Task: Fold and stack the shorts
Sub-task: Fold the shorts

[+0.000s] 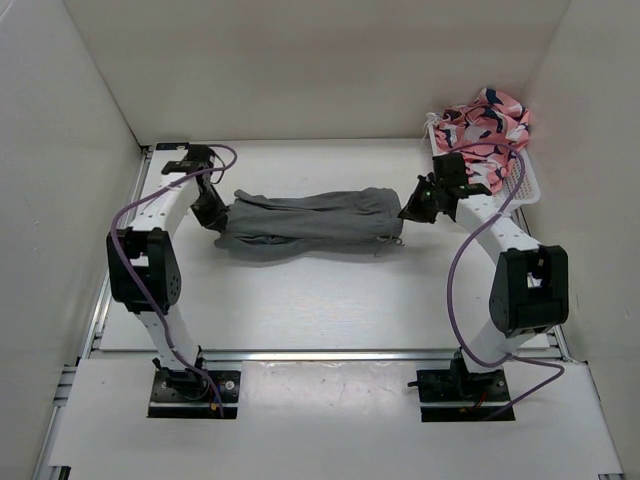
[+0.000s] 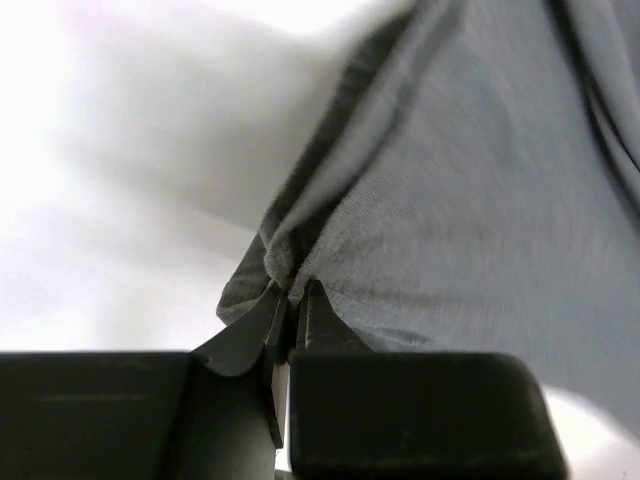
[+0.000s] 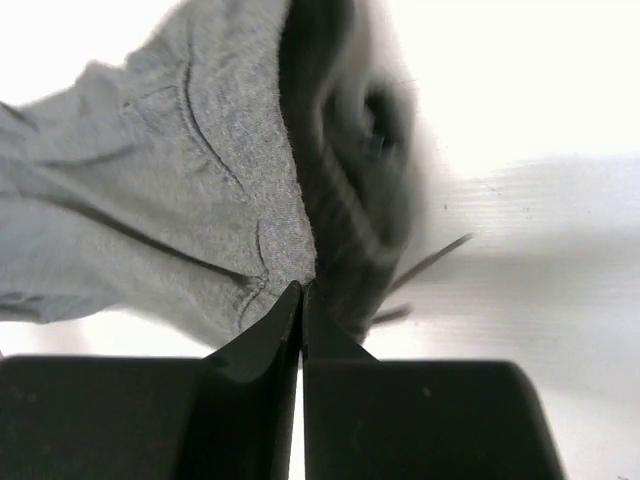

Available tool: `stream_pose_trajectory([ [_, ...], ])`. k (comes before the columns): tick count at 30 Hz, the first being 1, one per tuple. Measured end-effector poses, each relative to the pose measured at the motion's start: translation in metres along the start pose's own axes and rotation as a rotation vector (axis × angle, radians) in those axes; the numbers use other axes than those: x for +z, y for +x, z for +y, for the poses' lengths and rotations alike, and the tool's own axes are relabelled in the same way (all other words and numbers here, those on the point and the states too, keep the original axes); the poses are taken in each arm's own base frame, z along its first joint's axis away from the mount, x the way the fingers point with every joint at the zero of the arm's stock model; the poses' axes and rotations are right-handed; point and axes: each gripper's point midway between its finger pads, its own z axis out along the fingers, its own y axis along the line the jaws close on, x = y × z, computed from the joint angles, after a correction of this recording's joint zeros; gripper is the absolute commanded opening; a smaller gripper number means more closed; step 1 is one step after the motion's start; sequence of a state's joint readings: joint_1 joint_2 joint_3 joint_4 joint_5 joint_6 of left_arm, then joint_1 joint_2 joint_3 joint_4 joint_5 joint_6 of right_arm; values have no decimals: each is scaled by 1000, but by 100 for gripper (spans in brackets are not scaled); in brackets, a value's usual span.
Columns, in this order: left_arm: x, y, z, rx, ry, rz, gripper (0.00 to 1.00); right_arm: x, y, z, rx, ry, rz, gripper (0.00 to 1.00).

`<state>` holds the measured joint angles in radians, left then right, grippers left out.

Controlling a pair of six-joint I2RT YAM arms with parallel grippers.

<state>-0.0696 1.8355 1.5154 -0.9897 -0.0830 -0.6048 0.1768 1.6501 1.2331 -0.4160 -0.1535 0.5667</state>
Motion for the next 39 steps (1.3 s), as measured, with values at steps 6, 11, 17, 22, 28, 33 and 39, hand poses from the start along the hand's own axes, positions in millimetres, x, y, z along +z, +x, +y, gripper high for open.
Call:
stream_pose_trajectory([
  [6,18,33,41,-27,-88,80,10,2,34,-23,24,39,69,0],
  [11,26,83,64,1,-154,185,53,3,54,-34,27,54,130,55],
  [17,-5,70,63,-19,-100,100,80,-6,50,-31,1,38,112,94],
  [22,-26,33,46,-37,-43,-13,77,-2,52,-23,-4,-11,136,90],
  [28,-19,27,43,-34,-51,-3,74,38,69,-26,6,-39,223,74],
  [33,-13,29,43,-32,-62,14,71,60,89,-14,-70,-12,254,51],
  [39,-3,32,44,-53,-37,36,65,74,95,-4,-110,9,239,14],
])
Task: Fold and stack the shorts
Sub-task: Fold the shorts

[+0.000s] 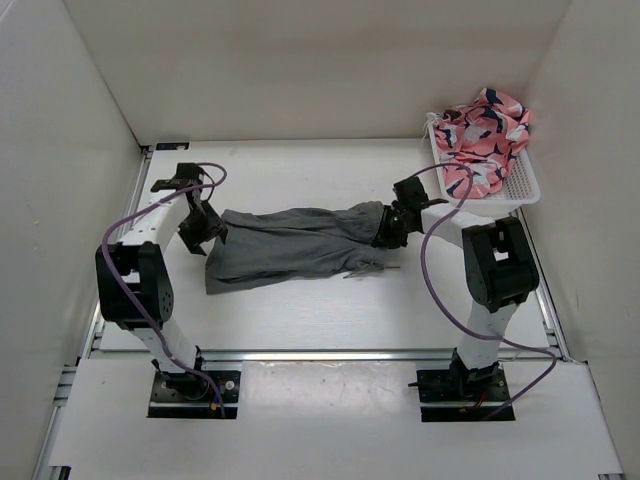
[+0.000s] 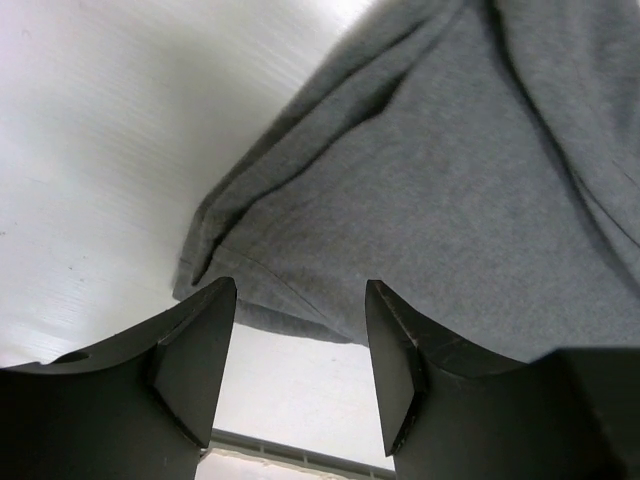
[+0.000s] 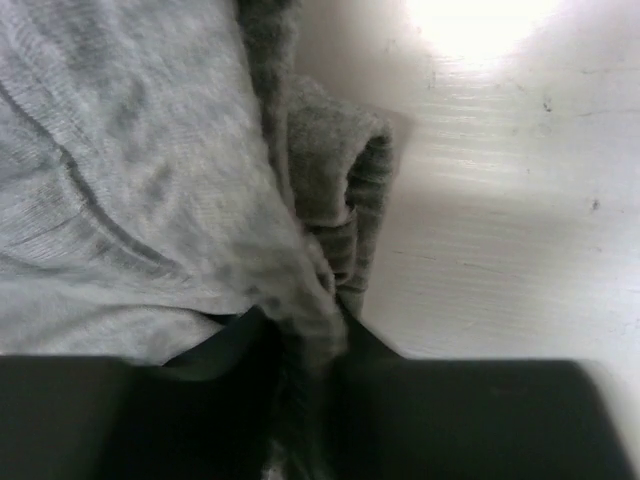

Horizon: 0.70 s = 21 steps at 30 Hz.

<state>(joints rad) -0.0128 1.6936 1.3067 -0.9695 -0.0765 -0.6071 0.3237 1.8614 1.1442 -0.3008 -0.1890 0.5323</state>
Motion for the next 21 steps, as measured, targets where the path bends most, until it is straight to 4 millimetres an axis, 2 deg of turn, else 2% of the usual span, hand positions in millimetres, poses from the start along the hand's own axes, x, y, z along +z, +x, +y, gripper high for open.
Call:
stream_pose_trajectory([
  [2,6,1,5,-15,-1,17,65,0,-4,1,7,3,-13,0],
  [7,17,2,15,-43,-8,46,65,-1,-7,-3,5,26,-31,0],
  [10,17,3,14,-40,0,50,64,-10,-11,-15,-4,77,-63,0],
  [12,18,5,11,-29,9,52,64,-22,-12,-30,-4,130,-81,0],
  [16,19,20,-5,22,31,71,56,-52,-18,-52,-21,230,-125,0],
  [18,21,27,-17,50,50,78,51,-64,-20,-54,-40,263,-139,0],
  [19,24,32,-23,66,56,89,46,-68,-22,-54,-53,279,-144,0],
  [21,34,40,-30,85,55,117,42,-73,-25,-49,-84,299,-151,0],
])
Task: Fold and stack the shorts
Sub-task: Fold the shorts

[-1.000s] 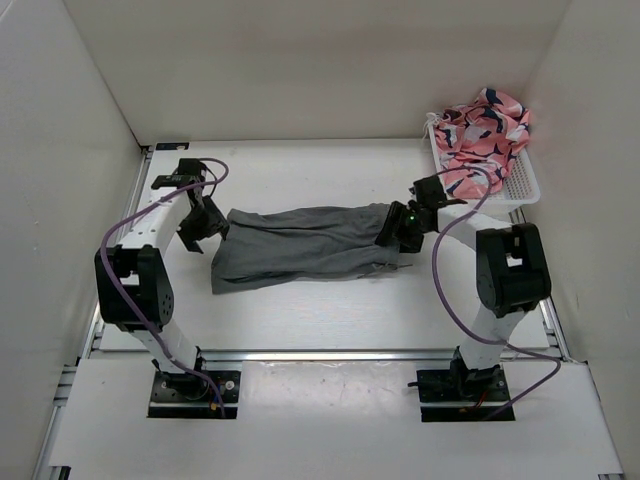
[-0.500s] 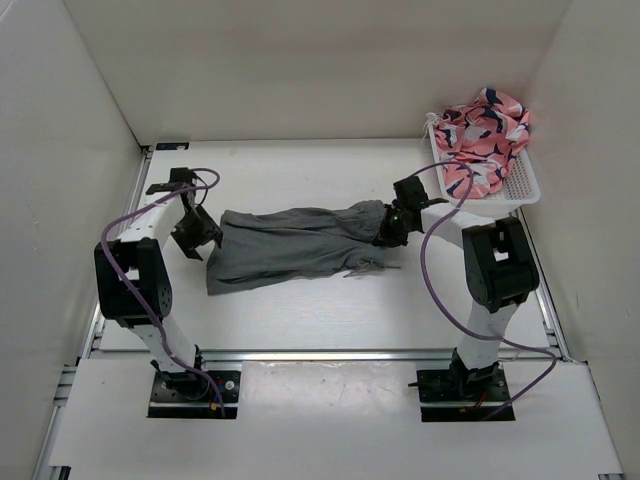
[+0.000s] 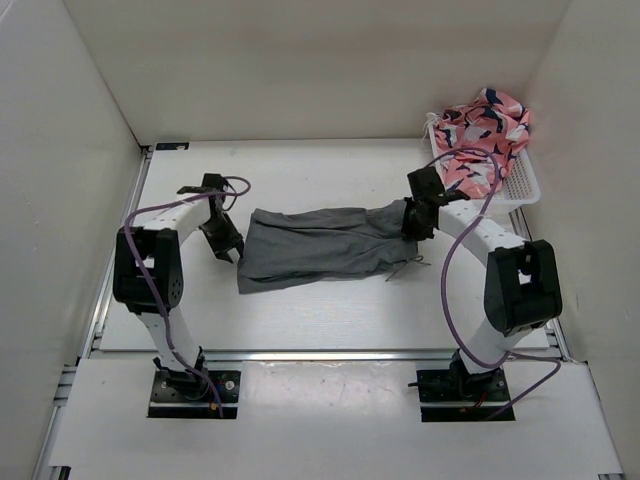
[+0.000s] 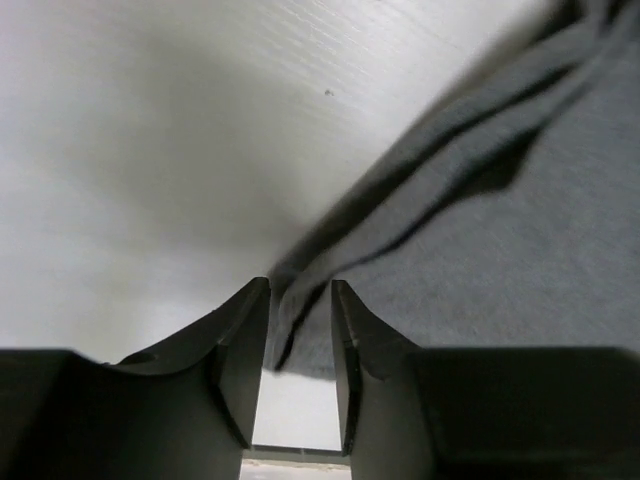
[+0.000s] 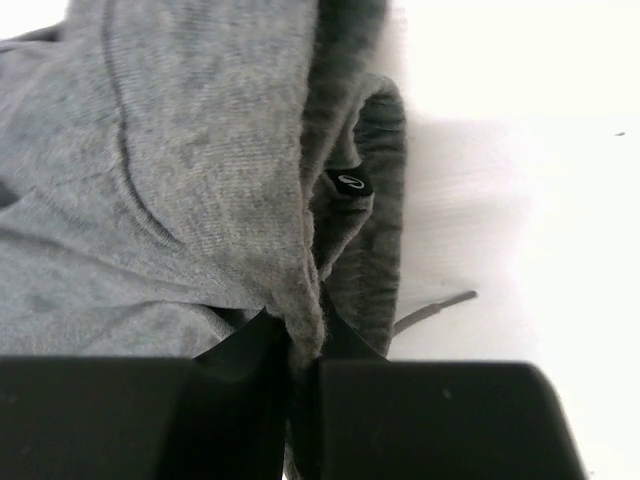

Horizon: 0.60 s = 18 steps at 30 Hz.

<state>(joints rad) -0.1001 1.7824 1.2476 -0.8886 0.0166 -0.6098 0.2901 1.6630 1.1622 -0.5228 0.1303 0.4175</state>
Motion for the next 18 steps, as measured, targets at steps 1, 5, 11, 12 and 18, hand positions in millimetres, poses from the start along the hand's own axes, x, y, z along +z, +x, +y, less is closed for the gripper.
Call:
stream_pose_trajectory([
  [1,7,3,-2,5,-4,18,42,-3,-2,2,-16,7,-6,0],
  [5,34,15,0,15,-39,95,40,-12,-11,13,-58,9,-32,6],
  [11,33,16,-5,24,-31,96,42,-13,-9,7,-16,-9,1,98],
  [12,33,16,-5,25,-31,95,42,-12,-8,4,2,-20,6,99],
  [18,32,14,-6,29,-27,91,43,-32,15,-29,179,-90,-4,99],
])
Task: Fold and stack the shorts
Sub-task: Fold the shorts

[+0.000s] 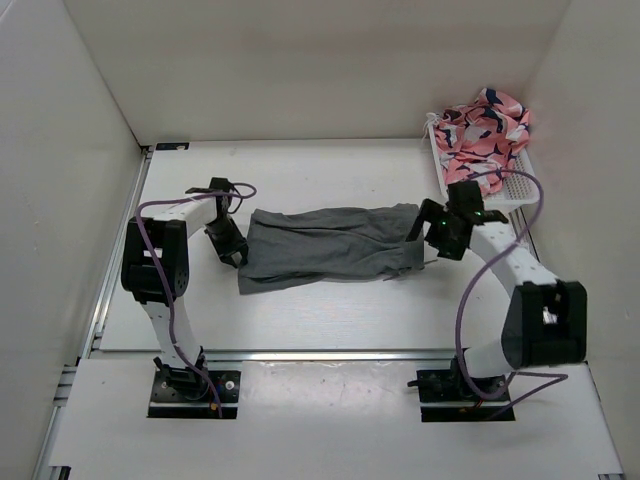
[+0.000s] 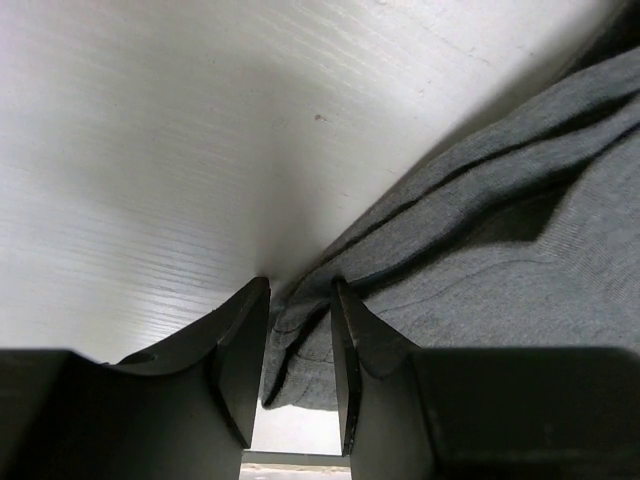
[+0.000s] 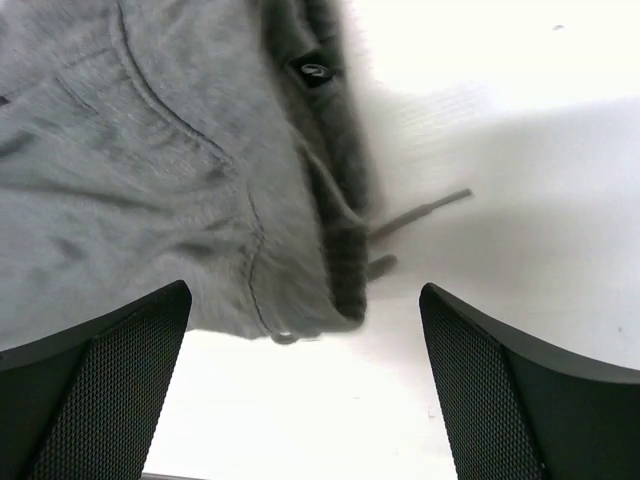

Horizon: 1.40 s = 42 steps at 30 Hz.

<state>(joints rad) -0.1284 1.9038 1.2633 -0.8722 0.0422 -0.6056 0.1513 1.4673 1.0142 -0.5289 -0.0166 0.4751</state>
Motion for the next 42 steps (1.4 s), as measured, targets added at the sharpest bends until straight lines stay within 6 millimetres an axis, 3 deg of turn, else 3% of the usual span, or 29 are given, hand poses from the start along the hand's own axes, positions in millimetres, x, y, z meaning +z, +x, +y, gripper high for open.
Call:
stream_pose_trajectory([
  [5,-4,-7,-5,9,14,-21,43,-16,6,-11,184,-139,-58,98],
  [10,-8,-13,-9,10,27,-39,43,9,57,-16,385,-215,44,97],
  [13,-8,-15,-10,11,28,-41,43,19,75,-15,486,-235,82,96],
  [23,-12,-17,-12,14,29,-45,43,42,28,-7,608,-305,-99,86],
  [26,-13,-19,-13,15,31,-48,43,50,18,-5,618,-296,-136,74],
  [27,-12,-20,-13,14,30,-48,43,53,16,-4,620,-292,-142,58],
  [30,-8,-20,-13,14,24,-40,43,65,14,-6,614,-249,-149,27],
  [31,-5,-20,-13,14,18,-32,43,69,16,-7,615,-236,-141,11],
  [32,-2,-20,-12,14,13,-26,43,71,17,-8,613,-226,-138,4],
  [38,3,-23,-9,12,1,-14,42,68,5,-5,533,-174,-149,0],
  [42,4,-24,-9,7,-1,-1,42,60,-8,6,387,-129,-157,0],
])
